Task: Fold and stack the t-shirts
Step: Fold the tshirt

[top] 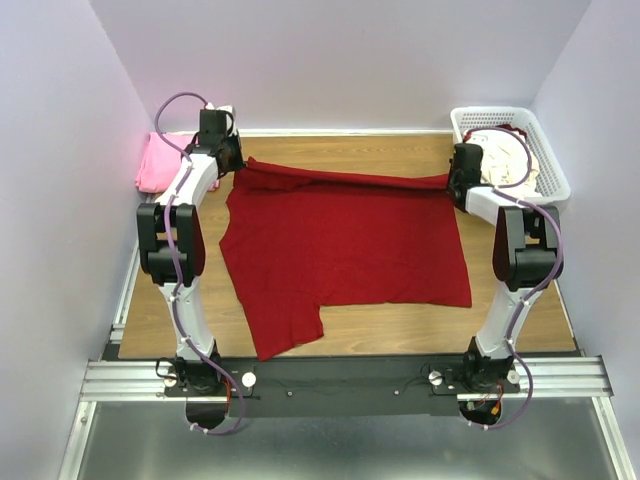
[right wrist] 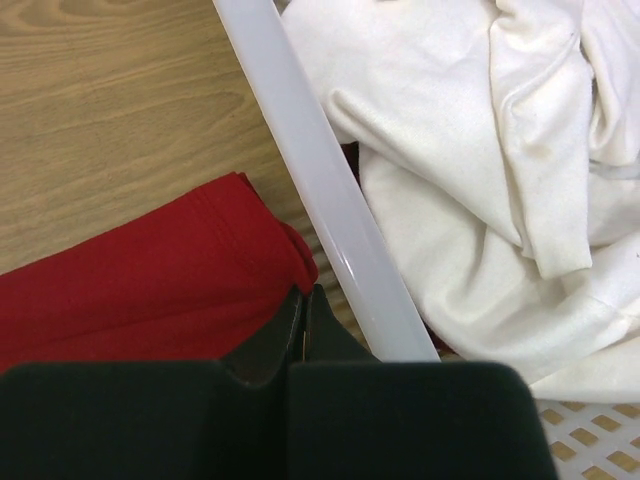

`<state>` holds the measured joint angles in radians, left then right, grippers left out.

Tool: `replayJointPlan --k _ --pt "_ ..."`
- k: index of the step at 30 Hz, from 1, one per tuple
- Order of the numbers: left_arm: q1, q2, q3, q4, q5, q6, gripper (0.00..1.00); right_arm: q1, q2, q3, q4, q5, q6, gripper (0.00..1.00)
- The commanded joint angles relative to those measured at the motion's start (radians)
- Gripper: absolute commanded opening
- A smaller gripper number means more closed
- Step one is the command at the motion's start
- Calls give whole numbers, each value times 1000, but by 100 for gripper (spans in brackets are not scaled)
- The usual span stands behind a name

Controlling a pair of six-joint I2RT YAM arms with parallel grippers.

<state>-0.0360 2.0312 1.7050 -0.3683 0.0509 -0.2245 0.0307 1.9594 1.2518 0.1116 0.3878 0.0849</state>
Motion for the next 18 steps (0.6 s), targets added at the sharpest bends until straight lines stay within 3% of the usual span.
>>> replayJointPlan --k 1,18 --pt "25 -48 -13 -90 17 -3 0 -26 -45 -11 -4 63 -11 1" --pt "27 -74 -82 -107 6 -16 0 -28 -2 -25 -95 -36 22 1"
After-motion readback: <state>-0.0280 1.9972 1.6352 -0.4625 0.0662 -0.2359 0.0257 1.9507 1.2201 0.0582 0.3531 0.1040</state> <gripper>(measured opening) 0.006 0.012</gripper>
